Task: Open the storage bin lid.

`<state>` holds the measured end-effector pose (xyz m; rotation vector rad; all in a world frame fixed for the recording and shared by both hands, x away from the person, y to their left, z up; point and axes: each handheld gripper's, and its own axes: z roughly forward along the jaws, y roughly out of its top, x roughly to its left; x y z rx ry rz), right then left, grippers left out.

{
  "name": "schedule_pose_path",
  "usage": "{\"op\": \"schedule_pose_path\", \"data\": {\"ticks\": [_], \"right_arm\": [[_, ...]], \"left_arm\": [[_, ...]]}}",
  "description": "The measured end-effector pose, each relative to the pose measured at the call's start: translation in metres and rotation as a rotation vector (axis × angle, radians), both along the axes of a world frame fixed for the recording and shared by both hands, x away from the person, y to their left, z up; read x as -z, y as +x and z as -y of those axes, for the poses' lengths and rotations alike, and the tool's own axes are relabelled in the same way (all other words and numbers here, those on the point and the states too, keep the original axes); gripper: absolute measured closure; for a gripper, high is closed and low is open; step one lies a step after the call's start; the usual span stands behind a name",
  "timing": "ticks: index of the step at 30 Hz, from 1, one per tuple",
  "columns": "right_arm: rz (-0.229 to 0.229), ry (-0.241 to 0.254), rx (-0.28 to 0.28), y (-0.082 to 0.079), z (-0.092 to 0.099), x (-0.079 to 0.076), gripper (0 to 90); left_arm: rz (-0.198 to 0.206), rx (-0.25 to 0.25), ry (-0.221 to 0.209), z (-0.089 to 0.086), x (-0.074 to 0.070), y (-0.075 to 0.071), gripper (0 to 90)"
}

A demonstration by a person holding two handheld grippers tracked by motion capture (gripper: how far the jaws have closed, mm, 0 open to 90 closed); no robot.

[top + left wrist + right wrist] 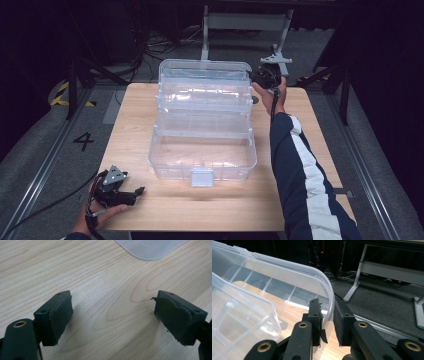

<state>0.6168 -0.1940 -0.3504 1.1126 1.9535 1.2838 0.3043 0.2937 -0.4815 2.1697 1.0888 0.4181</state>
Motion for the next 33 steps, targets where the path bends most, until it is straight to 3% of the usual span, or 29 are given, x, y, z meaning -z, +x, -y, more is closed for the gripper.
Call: {"op": "schedule_pose_path", "data": {"ticks": [12,15,19,33], "right_arm": [[-0.036,-0.001,0.028,0.005,-0.002,0.010,73.8],[-0.064,-0.043,0.010,0.007,-0.002,0.014,76.3],[-0.065,-0.023,-0.006,0.006,0.000,0.016,76.5],[-0.068,-0.043,-0.017,-0.001,0.004,0.013,73.4]], "left_arm": [[-0.001,0.000,0.002,0.000,0.000,0.000,15.7],[0.001,0.000,0.000,0.000,0.000,0.000,15.7],[-0.003,0.006,0.007,-0.001,-0.001,0.000,15.7],[-0.003,0.007,0.005,-0.001,0.000,0.000,15.7]]}}
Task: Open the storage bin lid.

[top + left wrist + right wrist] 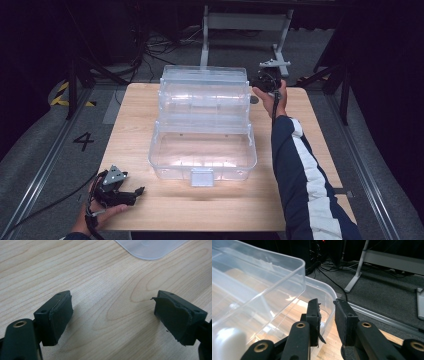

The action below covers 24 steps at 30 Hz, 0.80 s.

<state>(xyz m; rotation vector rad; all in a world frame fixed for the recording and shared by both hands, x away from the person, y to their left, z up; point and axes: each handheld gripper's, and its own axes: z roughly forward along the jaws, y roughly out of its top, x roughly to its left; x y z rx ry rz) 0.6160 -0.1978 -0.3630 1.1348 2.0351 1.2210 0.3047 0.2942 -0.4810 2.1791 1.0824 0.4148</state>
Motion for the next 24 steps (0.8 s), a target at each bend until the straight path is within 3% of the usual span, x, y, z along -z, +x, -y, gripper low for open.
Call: {"op": "schedule_pose_path", "data": {"ticks": [10,24], "right_arm": [[0.001,-0.047,-0.022,-0.009,0.001,-0.007,69.2],[0.017,-0.094,-0.052,-0.038,0.009,-0.020,60.8]], "left_arm": [[0.002,-0.006,-0.006,0.000,0.000,0.000,15.6],[-0.002,-0.011,0.002,0.000,0.000,0.001,15.0]]}}
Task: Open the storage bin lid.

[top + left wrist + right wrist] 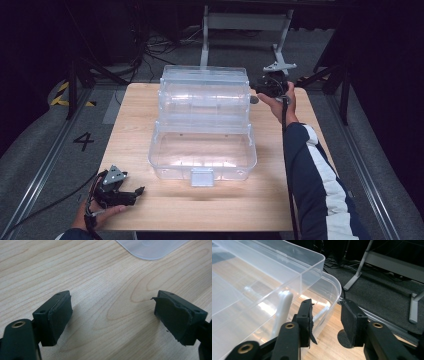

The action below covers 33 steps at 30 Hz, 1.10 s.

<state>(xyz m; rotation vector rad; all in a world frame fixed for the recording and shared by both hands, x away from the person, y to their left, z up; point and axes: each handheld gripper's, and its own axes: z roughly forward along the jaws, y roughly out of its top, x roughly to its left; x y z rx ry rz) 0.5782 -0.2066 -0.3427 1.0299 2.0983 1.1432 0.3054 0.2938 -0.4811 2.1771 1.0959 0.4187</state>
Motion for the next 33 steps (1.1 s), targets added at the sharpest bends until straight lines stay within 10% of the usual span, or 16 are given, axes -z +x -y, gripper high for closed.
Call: {"op": "schedule_pose_path", "data": {"ticks": [33], "right_arm": [[0.006,-0.073,-0.138,-0.069,0.018,-0.014,54.5]], "left_arm": [[0.002,-0.013,0.005,0.006,0.001,0.010,9.9]]}}
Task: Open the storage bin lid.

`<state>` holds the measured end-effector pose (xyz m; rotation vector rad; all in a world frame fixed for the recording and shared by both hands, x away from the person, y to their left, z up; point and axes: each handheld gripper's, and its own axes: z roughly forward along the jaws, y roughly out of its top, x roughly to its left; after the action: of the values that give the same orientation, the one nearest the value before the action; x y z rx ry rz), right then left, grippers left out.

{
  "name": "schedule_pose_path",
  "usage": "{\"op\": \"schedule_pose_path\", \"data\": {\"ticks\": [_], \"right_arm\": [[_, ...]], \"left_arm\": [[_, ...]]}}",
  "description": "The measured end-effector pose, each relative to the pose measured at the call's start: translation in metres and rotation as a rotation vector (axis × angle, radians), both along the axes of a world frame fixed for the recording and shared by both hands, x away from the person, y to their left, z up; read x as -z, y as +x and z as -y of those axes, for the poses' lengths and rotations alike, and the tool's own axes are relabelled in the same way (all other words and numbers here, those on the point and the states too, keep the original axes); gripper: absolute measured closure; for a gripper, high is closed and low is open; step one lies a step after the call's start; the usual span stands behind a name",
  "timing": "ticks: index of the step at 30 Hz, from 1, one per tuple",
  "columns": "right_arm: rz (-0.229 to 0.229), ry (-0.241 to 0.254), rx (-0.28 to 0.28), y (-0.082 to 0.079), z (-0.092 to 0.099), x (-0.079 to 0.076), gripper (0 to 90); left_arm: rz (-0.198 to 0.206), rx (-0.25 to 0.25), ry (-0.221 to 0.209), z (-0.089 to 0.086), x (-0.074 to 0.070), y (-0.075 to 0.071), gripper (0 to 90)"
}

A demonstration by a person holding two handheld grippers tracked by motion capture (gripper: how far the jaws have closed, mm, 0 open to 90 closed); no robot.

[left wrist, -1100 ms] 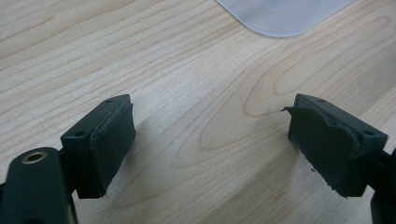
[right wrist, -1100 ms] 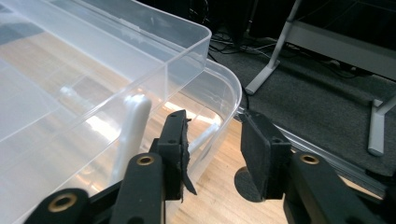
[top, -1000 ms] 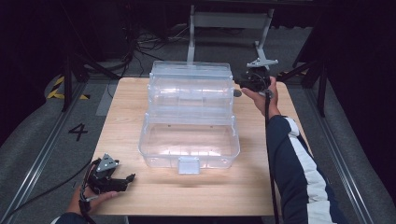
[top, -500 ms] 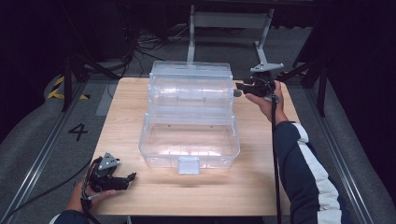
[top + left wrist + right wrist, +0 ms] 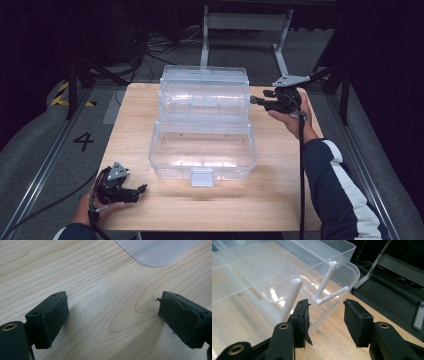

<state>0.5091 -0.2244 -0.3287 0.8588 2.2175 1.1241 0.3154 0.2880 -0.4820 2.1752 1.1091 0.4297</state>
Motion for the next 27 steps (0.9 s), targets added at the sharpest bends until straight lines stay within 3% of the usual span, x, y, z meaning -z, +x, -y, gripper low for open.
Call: {"op": "schedule_pose_path", "data": {"ticks": [13,27], "right_arm": [[0.028,-0.046,-0.027,-0.039,0.016,0.008,51.5],[0.006,-0.058,-0.016,-0.071,0.034,0.031,45.2]], "left_arm": [[0.001,-0.001,0.000,0.000,0.000,0.000,9.9],[0.000,-0.003,0.000,0.000,0.000,0.000,9.9]]}}
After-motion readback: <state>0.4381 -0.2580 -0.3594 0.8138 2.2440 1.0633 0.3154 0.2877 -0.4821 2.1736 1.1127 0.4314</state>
